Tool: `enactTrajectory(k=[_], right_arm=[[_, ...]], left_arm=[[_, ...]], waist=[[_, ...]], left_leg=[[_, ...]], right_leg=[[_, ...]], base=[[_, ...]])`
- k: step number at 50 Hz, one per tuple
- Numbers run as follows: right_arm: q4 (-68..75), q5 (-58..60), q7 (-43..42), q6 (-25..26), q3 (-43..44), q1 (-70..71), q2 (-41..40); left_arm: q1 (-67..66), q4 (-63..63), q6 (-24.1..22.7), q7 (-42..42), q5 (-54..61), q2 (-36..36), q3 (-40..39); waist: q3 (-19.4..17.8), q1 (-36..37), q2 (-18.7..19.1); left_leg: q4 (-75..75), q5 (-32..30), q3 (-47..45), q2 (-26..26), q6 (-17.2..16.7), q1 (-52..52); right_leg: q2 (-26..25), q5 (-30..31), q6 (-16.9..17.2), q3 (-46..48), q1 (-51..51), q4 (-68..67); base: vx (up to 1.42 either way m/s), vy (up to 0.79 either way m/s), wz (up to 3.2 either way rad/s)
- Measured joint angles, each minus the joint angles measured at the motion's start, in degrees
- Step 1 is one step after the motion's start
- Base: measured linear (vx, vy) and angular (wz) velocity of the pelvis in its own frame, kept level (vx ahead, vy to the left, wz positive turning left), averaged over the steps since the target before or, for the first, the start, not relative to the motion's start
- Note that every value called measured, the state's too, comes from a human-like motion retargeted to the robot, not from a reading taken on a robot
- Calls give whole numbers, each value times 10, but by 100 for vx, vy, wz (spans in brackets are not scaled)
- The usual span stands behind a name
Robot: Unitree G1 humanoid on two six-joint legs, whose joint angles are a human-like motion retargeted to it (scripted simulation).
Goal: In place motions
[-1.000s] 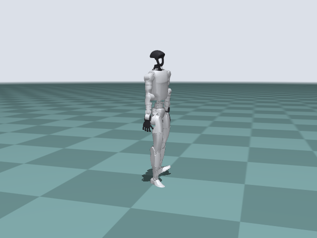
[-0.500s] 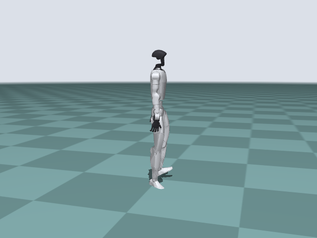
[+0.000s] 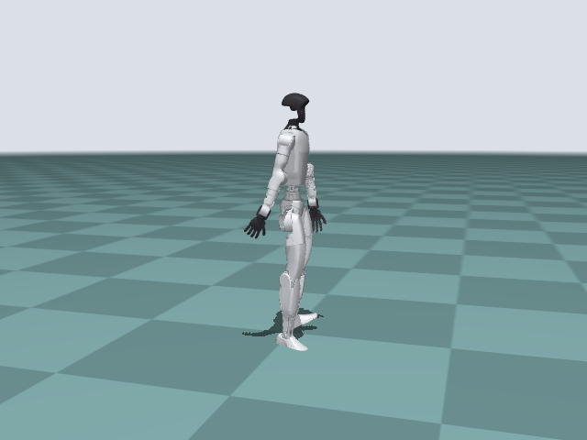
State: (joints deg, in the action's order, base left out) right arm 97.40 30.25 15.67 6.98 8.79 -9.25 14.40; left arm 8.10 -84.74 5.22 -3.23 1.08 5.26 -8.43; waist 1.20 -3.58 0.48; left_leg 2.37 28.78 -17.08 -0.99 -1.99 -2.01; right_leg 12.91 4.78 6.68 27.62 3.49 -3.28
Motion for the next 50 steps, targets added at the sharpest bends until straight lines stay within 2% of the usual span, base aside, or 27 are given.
enactTrajectory(k=[5,10,16,22,25,27,31,35,37,40,42,45,50], right_arm=[[0,-40,-27,37,-3,0,-4],[0,-148,-16,71,-25,76,-17],[-13,-177,65,0,-21,259,-62],[-186,-145,186,-30,-71,348,-115],[-246,-129,182,-52,-99,369,-123],[-266,-116,159,-66,-118,372,-123],[-279,-84,117,-82,-146,350,-122],[-251,-51,98,-79,-150,289,-118],[-217,-37,83,-74,-139,247,-115],[-139,-18,52,-62,-119,181,-104],[-75,-16,35,-51,-99,137,-88],[0,-29,18,-30,-61,82,-55],[0,-74,-9,65,-10,-61,2]], left_arm=[[3,76,-31,-11,-9,-14,10],[-65,43,-46,-2,-23,-16,-28],[-211,-84,0,-14,-86,19,-61],[-363,-127,77,-42,-200,43,-89],[-402,-127,109,-67,-230,57,-116],[-404,-127,107,-86,-234,66,-124],[-361,-127,86,-77,-213,77,-119],[-260,-127,64,1,-143,64,-85],[-206,-127,59,35,-100,53,-43],[-102,-127,76,74,-68,22,56],[-18,-124,58,50,-83,-2,104],[78,-78,18,15,-105,-30,120],[204,64,-47,14,-54,-68,91]], waist=[[13,4,5],[12,19,5],[10,28,12],[6,18,19],[4,17,15],[2,17,9],[1,18,-4],[2,34,-17],[10,33,-16],[28,17,-11],[39,0,-5],[45,-5,-2],[35,-11,-3]], left_leg=[[-1,-5,13,-1,-1,-8],[-2,-6,17,3,-7,4],[-6,-3,-3,17,-21,21],[-4,-4,-11,33,-35,22],[0,-9,-15,38,-37,24],[7,-16,-8,39,-37,23],[22,-26,-2,40,-39,19],[21,-25,-11,36,-42,26],[16,-22,-7,34,-41,25],[9,-19,-1,35,-38,19],[6,-19,1,37,-38,13],[4,-18,-6,39,-39,7],[3,-13,-5,38,-38,9]], right_leg=[[-4,2,0,28,-9,14],[-11,-4,-3,38,-23,19],[-21,-8,-8,27,-23,15],[-38,-16,-17,19,-25,18],[-43,-23,-19,20,-33,18],[-45,-28,-20,9,-35,16],[-44,-32,-23,8,-41,17],[-41,-33,-25,7,-45,19],[-42,-33,-24,7,-43,19],[-47,-32,-22,22,-43,24],[-51,-31,-21,32,-43,27],[-58,-33,-21,30,-43,33],[-52,-24,-18,27,-32,29]], base=[[3,-2,45],[4,-6,9],[4,-6,-14],[1,-5,11],[2,-13,23],[3,-12,17],[2,-11,13],[1,-5,-8],[3,-1,-1],[0,0,6],[0,0,10],[-1,0,-13],[0,-2,-35]])
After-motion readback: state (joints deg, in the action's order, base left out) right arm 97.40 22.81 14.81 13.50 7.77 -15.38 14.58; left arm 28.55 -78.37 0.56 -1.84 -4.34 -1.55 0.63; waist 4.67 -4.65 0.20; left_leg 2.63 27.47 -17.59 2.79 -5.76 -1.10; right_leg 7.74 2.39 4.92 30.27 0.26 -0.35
